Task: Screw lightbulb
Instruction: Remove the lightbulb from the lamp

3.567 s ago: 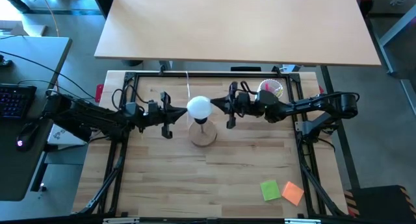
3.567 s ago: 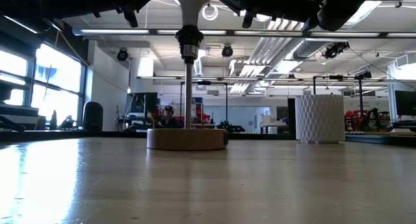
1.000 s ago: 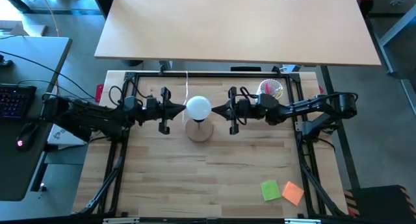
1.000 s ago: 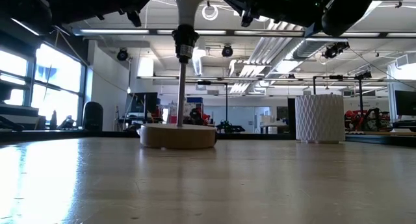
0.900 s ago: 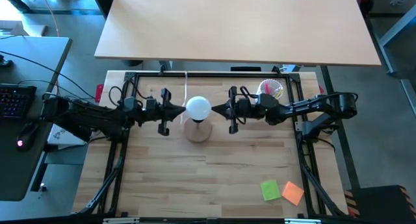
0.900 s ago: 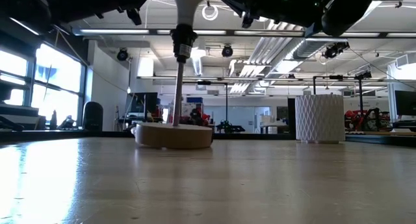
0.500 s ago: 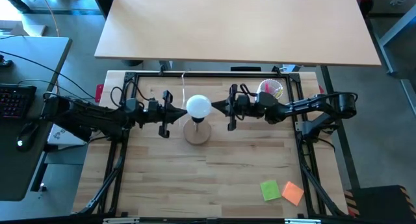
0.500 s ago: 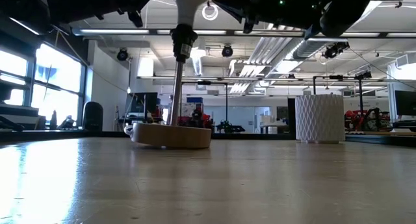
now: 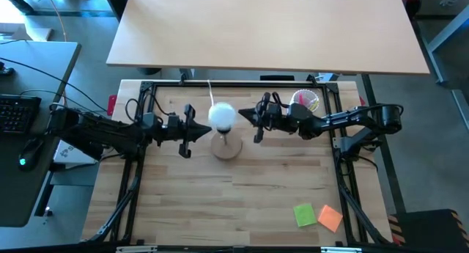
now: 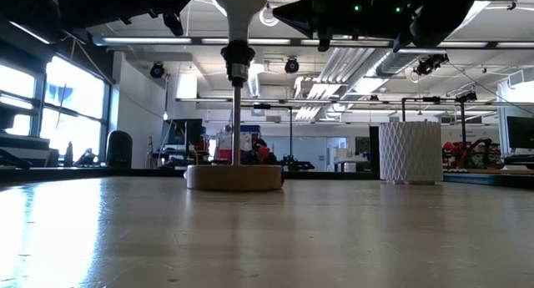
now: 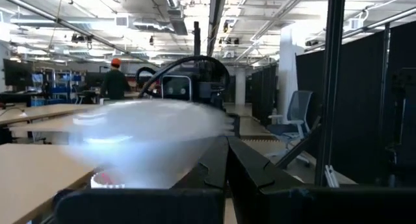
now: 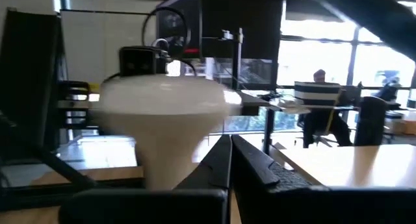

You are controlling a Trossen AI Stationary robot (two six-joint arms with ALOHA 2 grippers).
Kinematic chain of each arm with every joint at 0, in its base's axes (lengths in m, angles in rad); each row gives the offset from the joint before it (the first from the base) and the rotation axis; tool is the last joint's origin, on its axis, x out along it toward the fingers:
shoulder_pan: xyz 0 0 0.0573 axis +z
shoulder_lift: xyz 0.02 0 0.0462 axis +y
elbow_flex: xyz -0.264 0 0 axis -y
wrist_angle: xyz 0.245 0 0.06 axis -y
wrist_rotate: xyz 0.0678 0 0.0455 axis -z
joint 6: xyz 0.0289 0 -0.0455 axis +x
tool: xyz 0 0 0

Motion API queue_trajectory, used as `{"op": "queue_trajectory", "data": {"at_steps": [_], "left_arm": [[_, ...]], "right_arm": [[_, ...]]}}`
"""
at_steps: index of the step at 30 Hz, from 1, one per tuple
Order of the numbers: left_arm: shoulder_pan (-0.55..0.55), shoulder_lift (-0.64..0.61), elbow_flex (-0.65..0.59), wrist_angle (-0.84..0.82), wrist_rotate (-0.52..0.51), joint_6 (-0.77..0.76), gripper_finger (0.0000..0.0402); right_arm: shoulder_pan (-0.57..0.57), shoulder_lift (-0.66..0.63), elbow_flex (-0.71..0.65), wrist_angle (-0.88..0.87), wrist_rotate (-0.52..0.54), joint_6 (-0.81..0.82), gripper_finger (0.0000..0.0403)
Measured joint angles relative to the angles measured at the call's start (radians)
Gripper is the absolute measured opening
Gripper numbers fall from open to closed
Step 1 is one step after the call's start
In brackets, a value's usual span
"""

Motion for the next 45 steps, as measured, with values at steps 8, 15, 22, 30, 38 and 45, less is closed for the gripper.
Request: {"op": "queue_trajectory", "data": {"at_steps": [8,15,22,30,38,45], "left_arm": [[-0.025,-0.001,0.0,-0.036,-0.078,0.009,0.0],[-0.02,-0.072,-0.001,-0.179,-0.21,0.038,0.0],[0.08,-0.131,-0.001,-0.206,-0.244,0.082,0.0],[0.175,-0.121,-0.002,-0.153,-0.043,0.004,0.0],[0.135,-0.119,-0.002,-0.116,-0.003,0.003,0.0],[0.126,-0.112,-0.002,-0.113,-0.006,-0.001,0.0]], "right_arm": [[0.007,-0.023,0.0,-0.031,0.033,-0.032,0.0],[0.05,-0.095,0.0,-0.103,-0.01,-0.113,0.0],[0.055,-0.085,0.0,-0.046,-0.206,-0.106,0.0],[0.043,-0.006,0.068,-0.041,-0.208,-0.104,0.0],[0.006,0.023,0.08,-0.039,-0.192,-0.036,0.0],[0.001,0.023,0.08,-0.041,-0.154,-0.034,0.0]]}}
